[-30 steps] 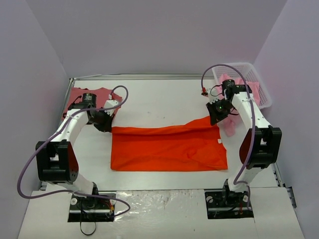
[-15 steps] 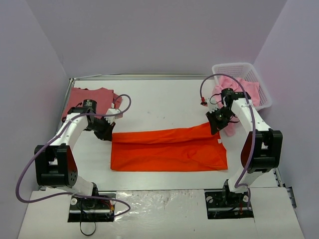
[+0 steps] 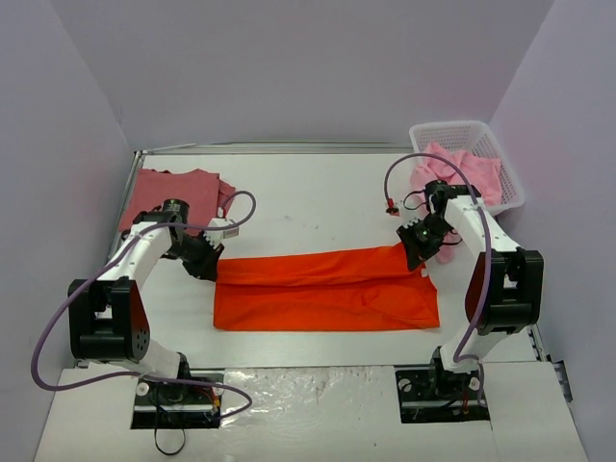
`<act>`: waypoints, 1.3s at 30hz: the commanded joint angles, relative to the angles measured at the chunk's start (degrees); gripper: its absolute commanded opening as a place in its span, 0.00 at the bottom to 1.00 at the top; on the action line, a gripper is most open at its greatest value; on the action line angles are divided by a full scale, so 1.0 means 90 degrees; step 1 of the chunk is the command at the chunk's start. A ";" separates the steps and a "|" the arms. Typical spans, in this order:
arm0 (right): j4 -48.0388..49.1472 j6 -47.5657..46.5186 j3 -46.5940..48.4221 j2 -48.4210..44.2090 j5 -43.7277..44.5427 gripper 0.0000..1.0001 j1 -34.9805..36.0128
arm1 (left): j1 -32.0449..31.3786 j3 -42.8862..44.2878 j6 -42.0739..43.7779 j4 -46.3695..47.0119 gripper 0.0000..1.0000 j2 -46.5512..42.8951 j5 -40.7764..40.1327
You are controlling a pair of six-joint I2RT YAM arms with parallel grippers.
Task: Fold and stack the t-shirts
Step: Fold the other side of the tshirt into a rectangle
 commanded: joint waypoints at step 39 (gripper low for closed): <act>-0.0895 -0.0625 0.0556 0.0138 0.0155 0.46 -0.0130 | -0.0253 0.0593 0.0086 -0.1091 0.26 -0.0639 -0.0488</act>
